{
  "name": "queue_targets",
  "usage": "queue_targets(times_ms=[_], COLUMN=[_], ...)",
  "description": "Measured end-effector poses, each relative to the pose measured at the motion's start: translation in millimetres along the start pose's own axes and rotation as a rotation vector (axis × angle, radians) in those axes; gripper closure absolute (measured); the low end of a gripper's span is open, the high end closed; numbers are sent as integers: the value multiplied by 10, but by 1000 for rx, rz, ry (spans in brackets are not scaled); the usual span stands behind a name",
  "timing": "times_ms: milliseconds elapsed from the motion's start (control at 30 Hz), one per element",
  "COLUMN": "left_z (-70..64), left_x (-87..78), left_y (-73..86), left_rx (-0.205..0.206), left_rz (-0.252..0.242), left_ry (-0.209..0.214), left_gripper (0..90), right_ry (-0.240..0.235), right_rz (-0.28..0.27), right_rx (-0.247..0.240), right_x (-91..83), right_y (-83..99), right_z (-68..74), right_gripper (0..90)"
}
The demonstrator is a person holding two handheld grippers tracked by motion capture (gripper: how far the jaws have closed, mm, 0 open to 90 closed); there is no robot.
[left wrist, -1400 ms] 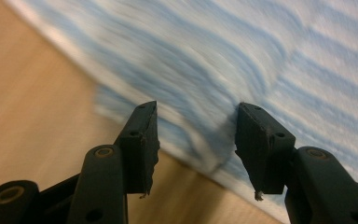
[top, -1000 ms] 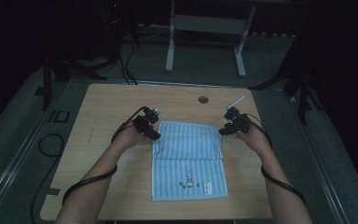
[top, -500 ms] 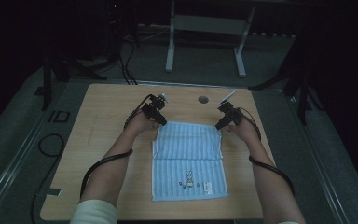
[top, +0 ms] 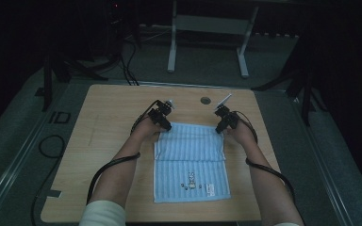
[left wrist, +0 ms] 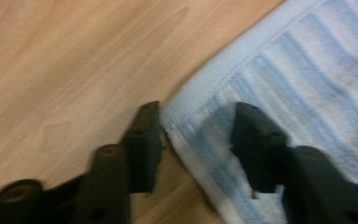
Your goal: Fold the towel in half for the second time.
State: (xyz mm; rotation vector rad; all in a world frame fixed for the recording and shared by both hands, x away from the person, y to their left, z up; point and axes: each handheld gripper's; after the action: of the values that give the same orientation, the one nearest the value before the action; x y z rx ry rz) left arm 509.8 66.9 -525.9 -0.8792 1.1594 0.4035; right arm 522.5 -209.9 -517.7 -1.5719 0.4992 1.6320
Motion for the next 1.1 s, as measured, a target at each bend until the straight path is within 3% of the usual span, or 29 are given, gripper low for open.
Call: queue_targets(times_ms=[133,200,400,733,933,1100], left_z=[-47,-62,-87,-54,45,119], left_x=[-10,-15,-82,-496,-813,-1110], left_y=[2,0,13,-2,-13,-38], left_rx=[22,30,28,43,33,31], left_rz=[-8,-6,-34,-116,-185,-240], left_ry=[28,29,-1,12,9,-18], left_gripper=[784,824,837,836,835,835], right_ry=[37,35,33,58,82,101], right_rz=[17,16,6,-45,-110,-168], right_rx=[-38,-38,-49,-94,-120,-144], right_x=[13,8,-69,-352,-651,-984], right_y=[-27,-24,-9,-47,-114,-185], right_z=[62,62,89,198,253,321], right_gripper=[827,828,829,828,829,828])
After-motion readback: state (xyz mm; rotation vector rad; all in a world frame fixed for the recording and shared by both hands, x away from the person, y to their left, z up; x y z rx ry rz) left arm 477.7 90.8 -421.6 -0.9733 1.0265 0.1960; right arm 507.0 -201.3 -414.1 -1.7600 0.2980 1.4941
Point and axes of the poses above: each handheld gripper's, and its own axes: x roughly forward along the jaws, y roughly out of its underside, z roughly to its left, and after that the axes turned 9 degrees about -y, right-handed
